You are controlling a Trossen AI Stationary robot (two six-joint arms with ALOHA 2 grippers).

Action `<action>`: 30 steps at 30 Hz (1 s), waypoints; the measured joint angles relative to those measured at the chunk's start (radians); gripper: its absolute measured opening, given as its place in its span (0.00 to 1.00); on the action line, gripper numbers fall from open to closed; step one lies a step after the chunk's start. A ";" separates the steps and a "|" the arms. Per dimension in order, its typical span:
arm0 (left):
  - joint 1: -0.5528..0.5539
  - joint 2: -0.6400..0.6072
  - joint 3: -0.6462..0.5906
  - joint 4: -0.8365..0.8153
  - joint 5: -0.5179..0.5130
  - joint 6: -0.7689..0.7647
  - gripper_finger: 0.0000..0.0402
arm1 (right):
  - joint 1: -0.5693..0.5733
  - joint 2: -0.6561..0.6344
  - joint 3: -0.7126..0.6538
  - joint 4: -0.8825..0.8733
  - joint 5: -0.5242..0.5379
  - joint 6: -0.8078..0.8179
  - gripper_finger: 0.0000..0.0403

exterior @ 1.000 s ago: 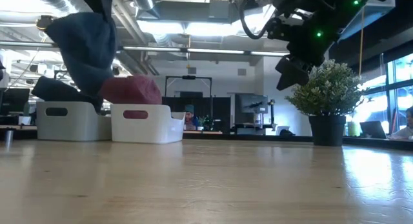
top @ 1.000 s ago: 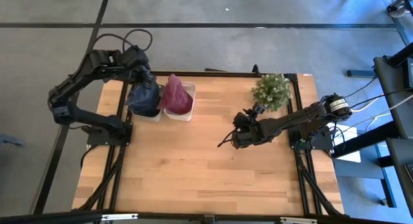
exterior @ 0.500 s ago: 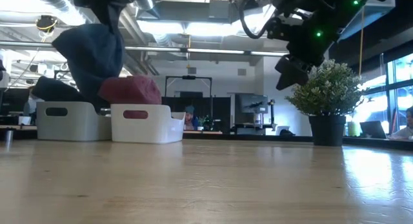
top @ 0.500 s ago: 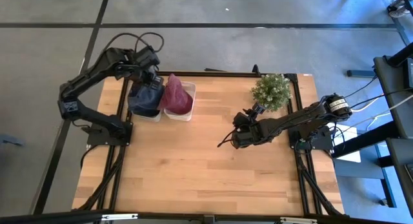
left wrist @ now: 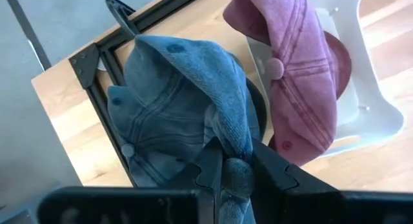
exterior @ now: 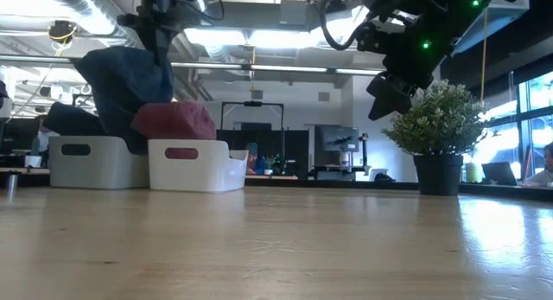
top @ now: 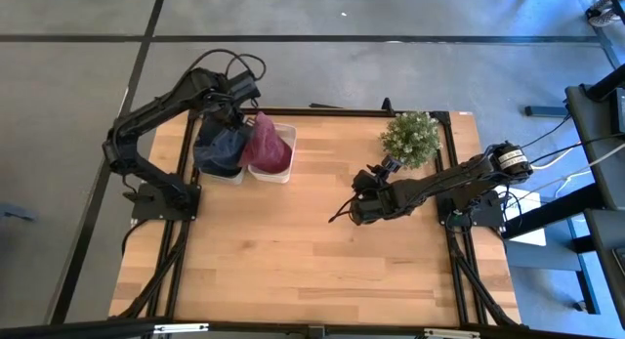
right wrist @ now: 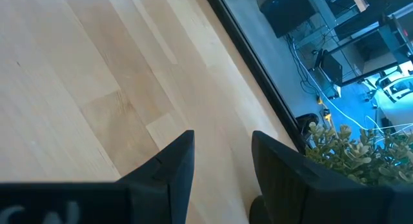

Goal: Pick & Place hat
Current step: Put the blue cap into the gray bin

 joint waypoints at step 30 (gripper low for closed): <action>0.027 -0.105 0.000 -0.001 -0.008 0.043 0.11 | 0.000 0.000 0.001 0.037 0.000 0.006 0.39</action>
